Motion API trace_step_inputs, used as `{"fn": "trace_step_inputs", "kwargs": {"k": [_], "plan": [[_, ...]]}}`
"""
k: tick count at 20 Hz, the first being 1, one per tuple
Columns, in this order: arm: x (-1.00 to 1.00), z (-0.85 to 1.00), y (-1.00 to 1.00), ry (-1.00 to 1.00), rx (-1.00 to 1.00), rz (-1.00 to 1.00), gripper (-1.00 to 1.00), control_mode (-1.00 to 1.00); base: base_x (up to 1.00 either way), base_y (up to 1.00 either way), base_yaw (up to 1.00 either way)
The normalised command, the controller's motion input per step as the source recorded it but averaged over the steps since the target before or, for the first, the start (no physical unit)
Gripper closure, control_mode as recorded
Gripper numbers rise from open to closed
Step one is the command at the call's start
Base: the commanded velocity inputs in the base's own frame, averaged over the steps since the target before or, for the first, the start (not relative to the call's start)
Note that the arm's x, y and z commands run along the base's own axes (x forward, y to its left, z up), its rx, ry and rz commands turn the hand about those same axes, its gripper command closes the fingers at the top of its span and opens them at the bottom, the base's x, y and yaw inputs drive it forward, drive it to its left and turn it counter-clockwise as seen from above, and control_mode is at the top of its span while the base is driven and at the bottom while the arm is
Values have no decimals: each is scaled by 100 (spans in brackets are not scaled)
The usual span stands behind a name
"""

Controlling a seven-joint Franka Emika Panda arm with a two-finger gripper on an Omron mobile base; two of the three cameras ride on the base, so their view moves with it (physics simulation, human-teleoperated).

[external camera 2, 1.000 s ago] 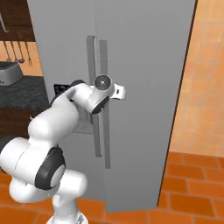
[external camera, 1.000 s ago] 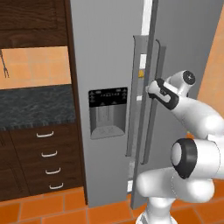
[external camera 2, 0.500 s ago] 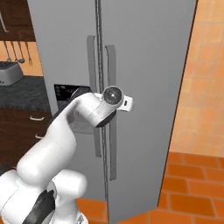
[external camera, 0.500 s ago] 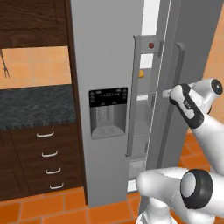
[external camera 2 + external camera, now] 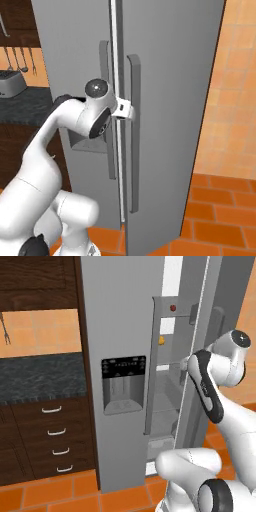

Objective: Take the strawberry from the fridge and place it on top of the pancake, located on the dining counter.

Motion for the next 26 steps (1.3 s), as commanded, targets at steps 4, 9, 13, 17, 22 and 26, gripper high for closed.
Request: {"fn": "trace_step_inputs", "kwargs": {"k": [4, 9, 13, 17, 22, 26], "plan": [[5, 5, 100, 44, -55, 1, -100, -100, 0, 0, 0], [57, -33, 43, 48, -52, 2, -100, -100, 0, 0, 0], [76, -21, -20, 47, -40, 0, -100, -100, 0, 0, 0], [23, -40, -59, 22, -23, -2, -100, -100, 0, 0, 0], [-10, -38, -68, 5, -4, -4, -100, -100, 0, 0, 0], [-33, -15, -60, 0, -2, -5, -100, -100, 0, 0, 0]]}}
